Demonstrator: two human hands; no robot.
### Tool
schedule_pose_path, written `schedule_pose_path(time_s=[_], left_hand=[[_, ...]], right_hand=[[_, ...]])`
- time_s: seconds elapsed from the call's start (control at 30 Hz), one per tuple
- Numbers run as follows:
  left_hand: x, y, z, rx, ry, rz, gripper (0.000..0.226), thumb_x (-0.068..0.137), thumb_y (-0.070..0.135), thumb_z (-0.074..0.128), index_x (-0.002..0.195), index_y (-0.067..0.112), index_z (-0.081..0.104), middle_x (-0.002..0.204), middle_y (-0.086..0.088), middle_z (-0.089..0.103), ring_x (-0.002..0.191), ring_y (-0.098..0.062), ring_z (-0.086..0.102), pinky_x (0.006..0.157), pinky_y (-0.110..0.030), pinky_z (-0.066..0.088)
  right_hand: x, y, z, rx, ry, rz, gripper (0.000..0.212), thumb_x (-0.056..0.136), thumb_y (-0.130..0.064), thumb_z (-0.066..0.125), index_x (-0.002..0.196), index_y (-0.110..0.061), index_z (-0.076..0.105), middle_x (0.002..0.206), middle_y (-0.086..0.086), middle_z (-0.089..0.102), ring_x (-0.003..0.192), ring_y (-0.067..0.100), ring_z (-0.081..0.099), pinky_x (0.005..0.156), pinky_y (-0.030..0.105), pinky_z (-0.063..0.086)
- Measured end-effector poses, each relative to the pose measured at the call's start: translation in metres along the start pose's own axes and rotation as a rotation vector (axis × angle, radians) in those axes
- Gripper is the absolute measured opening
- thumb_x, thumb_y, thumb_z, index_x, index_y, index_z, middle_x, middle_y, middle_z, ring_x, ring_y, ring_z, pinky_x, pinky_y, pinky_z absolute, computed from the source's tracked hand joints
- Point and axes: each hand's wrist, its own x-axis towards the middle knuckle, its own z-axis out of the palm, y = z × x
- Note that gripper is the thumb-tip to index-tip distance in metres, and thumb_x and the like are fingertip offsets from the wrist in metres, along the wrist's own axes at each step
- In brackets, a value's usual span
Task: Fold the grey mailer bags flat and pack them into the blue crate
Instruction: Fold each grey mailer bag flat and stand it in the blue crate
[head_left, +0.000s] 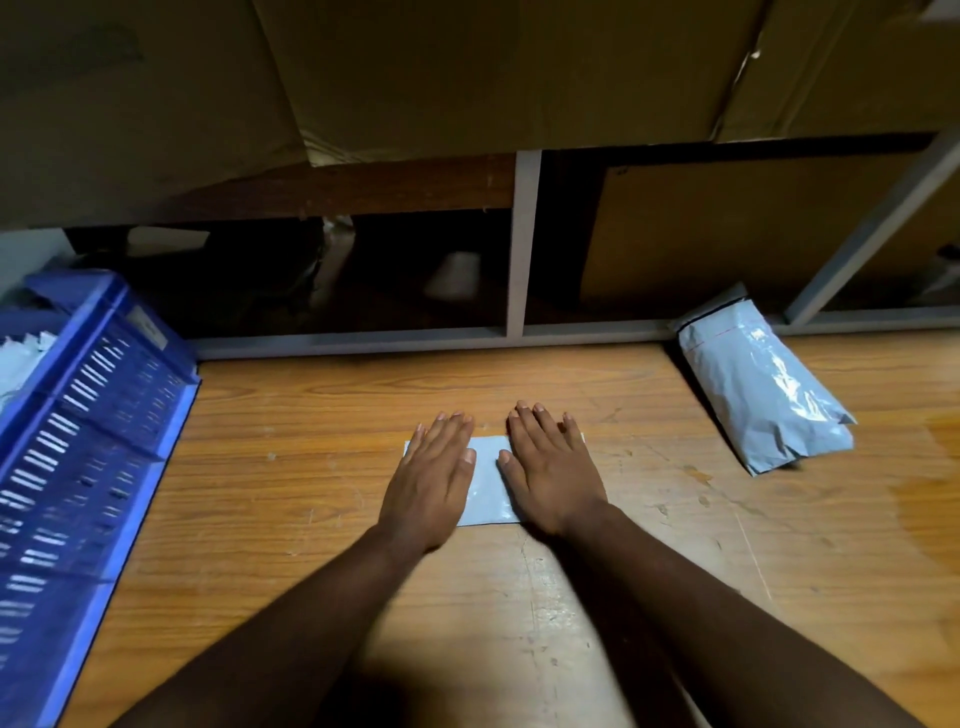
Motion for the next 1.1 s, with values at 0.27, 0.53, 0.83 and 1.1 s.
schedule_pose_path(time_s=[0.27, 0.53, 0.83, 1.1], left_hand=[[-0.008, 0.004, 0.017, 0.239, -0.071, 0.020, 0.067, 0.107, 0.043, -0.005, 0.163, 0.012, 0.014, 0.171, 0.000, 0.008, 0.158, -0.013, 0.000, 0.128, -0.041, 0.007], [-0.010, 0.003, 0.013, 0.224, -0.096, 0.003, 0.069, 0.106, 0.052, -0.003, 0.164, 0.016, 0.006, 0.170, 0.004, -0.004, 0.158, -0.012, -0.006, 0.127, -0.033, -0.005], [-0.019, -0.011, 0.002, 0.208, -0.117, -0.095, 0.064, 0.108, 0.052, 0.008, 0.164, 0.024, -0.004, 0.170, 0.009, -0.011, 0.156, -0.008, -0.014, 0.126, -0.031, -0.009], [-0.006, 0.005, 0.004, 0.186, -0.107, 0.004, 0.071, 0.103, 0.049, -0.003, 0.164, 0.016, 0.014, 0.171, 0.001, 0.008, 0.158, -0.012, 0.000, 0.128, -0.033, -0.002]], right_hand=[[0.000, -0.024, 0.027, -0.042, 0.066, -0.103, 0.062, 0.108, -0.036, 0.017, 0.163, -0.008, 0.021, 0.171, 0.009, 0.015, 0.159, 0.026, 0.010, 0.128, 0.046, 0.005], [0.000, -0.020, 0.024, -0.045, 0.033, -0.116, 0.065, 0.107, -0.043, 0.010, 0.165, -0.012, 0.015, 0.172, 0.004, 0.005, 0.160, 0.022, 0.002, 0.128, 0.042, -0.002], [-0.021, 0.016, 0.010, -0.037, 0.014, 0.008, 0.065, 0.109, -0.052, 0.011, 0.166, -0.021, 0.001, 0.171, -0.006, -0.009, 0.159, 0.014, -0.011, 0.128, 0.040, -0.008], [-0.009, -0.023, 0.014, -0.003, 0.078, -0.046, 0.063, 0.109, -0.043, 0.014, 0.163, -0.013, 0.023, 0.171, 0.004, 0.016, 0.159, 0.024, 0.012, 0.128, 0.042, -0.004]])
